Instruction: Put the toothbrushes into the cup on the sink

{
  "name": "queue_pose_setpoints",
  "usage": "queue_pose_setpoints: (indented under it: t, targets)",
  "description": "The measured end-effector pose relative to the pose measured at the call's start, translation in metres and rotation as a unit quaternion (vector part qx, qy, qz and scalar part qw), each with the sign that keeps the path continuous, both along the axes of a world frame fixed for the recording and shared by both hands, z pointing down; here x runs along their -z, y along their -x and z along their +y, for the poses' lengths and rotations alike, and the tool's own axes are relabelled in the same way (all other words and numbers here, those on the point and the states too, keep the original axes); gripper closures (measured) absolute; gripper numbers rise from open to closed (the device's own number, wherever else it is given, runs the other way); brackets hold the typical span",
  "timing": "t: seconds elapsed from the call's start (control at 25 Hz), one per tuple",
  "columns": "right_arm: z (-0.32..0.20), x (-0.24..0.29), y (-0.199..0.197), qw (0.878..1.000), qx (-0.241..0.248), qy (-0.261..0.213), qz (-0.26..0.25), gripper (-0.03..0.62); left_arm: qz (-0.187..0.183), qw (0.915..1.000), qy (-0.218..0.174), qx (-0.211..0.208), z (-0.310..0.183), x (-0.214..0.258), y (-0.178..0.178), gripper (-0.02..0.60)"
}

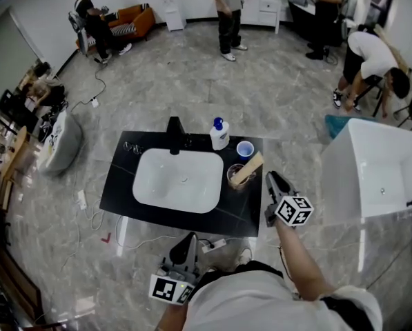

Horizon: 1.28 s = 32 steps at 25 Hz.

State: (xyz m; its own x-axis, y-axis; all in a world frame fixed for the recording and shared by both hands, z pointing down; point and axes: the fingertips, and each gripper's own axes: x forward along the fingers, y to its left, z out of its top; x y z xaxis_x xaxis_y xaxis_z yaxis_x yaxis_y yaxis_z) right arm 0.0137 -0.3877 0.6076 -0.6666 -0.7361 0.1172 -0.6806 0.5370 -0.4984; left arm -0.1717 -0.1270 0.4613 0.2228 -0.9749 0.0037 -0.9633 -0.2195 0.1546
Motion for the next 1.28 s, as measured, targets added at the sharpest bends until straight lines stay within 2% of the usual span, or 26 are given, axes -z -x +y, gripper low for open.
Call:
queue_pose_setpoints:
  t: [0.12, 0.28, 0.64, 0.84, 1.08, 1.28]
  targets:
    - [0.014, 0.021, -0.012, 1.000, -0.010, -0.012, -0.010, 0.528, 0.005, 0.9999, -0.008, -0.010, 0.004, 0.004, -0.002, 0.583]
    - [0.034, 0.054, -0.027, 0.999, -0.018, -0.036, -0.022, 0.537, 0.013, 0.9994, -0.021, -0.024, 0.006, 0.006, -0.004, 0.583]
    - [0.080, 0.145, -0.047, 0.992, -0.030, -0.124, -0.022, 0.542, 0.027, 0.9981, -0.033, -0.044, 0.014, 0.013, -0.002, 0.583]
    - [0.114, 0.184, -0.048, 0.985, -0.026, -0.168, -0.016, 0.542, 0.035, 0.9981, -0.031, -0.040, 0.020, 0.013, 0.008, 0.583]
    - [0.156, 0.211, -0.044, 0.976, -0.002, -0.219, 0.004, 0.542, 0.038, 0.9978, -0.038, -0.039, 0.023, 0.017, 0.014, 0.583]
    - [0.174, 0.216, -0.055, 0.973, -0.012, -0.228, 0.016, 0.542, 0.044, 0.9972, -0.032, -0.052, 0.023, 0.011, 0.007, 0.583]
